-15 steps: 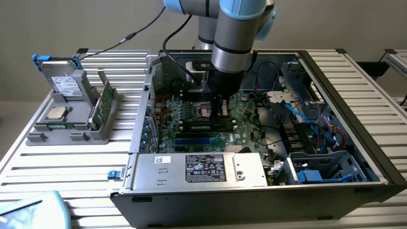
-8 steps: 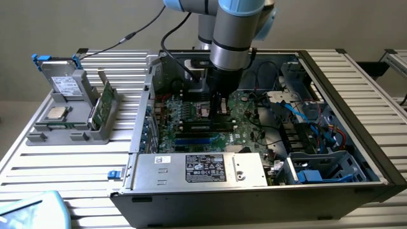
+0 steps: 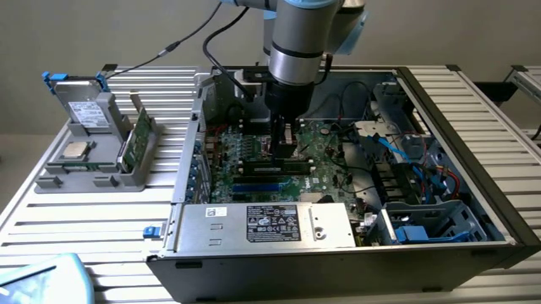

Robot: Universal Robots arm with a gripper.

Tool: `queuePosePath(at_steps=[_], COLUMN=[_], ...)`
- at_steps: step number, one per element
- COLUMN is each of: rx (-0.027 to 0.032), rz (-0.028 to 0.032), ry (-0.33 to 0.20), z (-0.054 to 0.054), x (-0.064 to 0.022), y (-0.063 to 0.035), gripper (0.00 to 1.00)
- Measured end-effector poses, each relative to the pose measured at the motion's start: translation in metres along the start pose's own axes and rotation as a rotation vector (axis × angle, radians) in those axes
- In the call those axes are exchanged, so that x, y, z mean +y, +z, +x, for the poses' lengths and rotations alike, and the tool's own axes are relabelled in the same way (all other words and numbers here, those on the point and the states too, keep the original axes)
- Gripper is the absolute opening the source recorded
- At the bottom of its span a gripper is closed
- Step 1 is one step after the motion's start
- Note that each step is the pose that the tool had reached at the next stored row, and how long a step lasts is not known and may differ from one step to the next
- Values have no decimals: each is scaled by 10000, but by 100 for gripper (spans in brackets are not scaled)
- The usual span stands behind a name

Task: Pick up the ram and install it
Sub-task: 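Insert the ram into the slot, then press down the ram until it locks into place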

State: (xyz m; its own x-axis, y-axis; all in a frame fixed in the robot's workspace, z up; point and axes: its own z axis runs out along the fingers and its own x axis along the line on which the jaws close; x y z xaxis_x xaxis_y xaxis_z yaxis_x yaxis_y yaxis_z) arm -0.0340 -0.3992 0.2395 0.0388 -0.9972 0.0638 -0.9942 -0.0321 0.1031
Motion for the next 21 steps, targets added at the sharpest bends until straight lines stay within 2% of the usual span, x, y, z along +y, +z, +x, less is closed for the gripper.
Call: queuePosePath(at_steps=[3,4,5,6,7,9,21], rx=[-23,-22,-22,-21,-22,-22,-21], rz=[5,5,5,4,5,5,5], ry=[0,-1,-1,-1,-1,-1,-1], z=[0,0,1,1,1,1,1], x=[0,0,0,0,0,0,0], y=[0,0,0,0,0,0,0], gripper=[38,31,31,25,25,13,11])
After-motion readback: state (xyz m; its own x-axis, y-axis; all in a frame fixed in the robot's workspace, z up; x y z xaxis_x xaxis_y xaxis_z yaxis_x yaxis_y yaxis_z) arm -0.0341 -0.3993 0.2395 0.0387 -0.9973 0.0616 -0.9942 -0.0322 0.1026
